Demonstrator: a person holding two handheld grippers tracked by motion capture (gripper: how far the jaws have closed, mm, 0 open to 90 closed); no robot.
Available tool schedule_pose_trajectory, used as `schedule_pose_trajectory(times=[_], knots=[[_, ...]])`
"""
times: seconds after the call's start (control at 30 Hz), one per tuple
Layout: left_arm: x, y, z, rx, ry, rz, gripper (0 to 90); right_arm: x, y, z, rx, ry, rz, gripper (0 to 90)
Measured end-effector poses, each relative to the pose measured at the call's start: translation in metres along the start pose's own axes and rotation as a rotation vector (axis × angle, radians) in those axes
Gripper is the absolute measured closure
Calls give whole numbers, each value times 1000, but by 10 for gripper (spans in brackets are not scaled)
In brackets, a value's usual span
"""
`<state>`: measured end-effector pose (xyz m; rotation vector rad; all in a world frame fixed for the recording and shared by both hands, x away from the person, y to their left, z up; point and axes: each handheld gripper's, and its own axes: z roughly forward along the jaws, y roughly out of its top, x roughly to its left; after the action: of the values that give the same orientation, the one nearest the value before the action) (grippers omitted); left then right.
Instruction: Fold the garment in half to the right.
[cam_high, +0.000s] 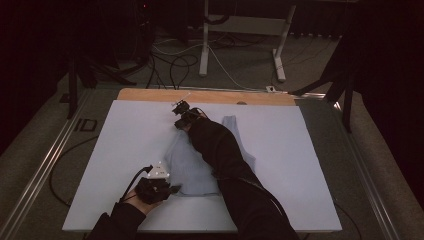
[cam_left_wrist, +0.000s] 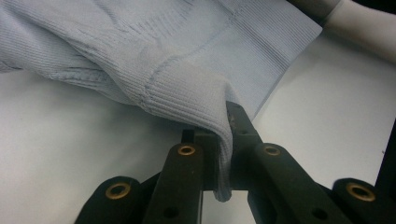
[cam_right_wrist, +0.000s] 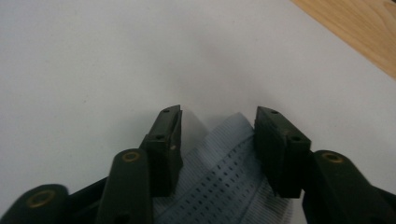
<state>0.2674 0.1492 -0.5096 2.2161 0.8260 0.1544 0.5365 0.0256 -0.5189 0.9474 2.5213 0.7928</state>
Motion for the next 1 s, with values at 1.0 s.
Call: schedule_pose_trajectory(times=[1.0], knots=[[-4, 4, -5, -20, -21, -5, 867, 0, 9, -23, -23, -21, -43, 832]])
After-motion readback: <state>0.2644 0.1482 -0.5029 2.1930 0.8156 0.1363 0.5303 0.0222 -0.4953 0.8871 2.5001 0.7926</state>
